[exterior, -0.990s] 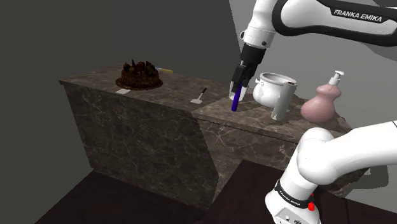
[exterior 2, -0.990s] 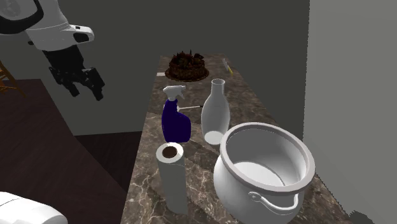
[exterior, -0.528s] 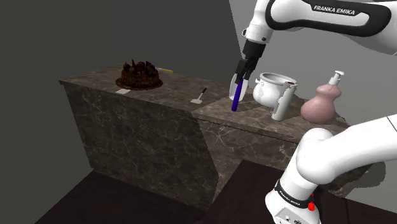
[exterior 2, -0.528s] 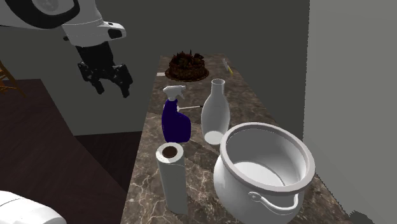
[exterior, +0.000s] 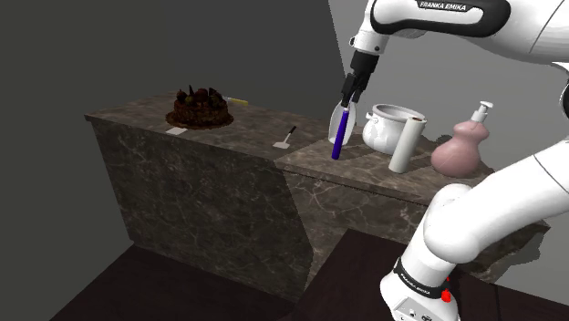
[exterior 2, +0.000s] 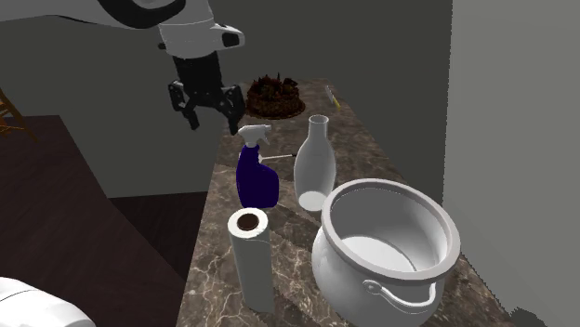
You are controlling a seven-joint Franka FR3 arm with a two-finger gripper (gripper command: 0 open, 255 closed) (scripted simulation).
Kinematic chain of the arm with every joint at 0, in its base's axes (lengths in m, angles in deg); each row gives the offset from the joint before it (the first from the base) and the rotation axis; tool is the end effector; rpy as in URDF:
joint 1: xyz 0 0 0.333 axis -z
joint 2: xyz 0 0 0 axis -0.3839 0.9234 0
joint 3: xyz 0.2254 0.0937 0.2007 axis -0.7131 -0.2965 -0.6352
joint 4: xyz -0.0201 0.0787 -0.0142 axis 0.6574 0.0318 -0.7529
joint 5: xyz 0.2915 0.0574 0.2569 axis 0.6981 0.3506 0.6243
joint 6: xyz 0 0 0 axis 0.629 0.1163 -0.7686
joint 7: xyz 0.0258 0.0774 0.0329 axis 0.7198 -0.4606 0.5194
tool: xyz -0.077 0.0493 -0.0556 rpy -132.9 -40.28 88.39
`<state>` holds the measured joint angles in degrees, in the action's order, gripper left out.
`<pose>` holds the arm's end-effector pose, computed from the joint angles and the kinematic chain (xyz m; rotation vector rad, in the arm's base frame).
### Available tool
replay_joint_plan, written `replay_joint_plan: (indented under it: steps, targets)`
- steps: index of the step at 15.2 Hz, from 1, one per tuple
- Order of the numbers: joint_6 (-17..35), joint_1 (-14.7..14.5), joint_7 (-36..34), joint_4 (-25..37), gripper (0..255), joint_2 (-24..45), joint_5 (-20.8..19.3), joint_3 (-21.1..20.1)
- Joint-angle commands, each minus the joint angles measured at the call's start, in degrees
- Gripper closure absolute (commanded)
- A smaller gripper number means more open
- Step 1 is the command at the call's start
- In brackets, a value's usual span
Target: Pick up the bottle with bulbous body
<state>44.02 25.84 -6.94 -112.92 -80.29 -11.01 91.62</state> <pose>0.3671 -0.1568 0.6482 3.1360 0.0013 0.1424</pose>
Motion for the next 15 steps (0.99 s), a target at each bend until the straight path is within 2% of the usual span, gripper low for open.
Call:
replay_joint_plan:
  steps: [1, 9, 12, 15]
  targets:
    - [-0.08, 0.38, 3.09, 2.7, 0, 2.62, -0.3, 2.47]
    - [-1.68, 1.41, 15.3, 18.48, 0, 17.53, 2.78, 12.03]
    - [-3.23, 2.6, 20.46, 26.11, 0, 24.6, 5.9, 15.6]
    - [-5.76, 5.07, 25.83, 35.18, 0, 32.79, 10.41, 18.78]
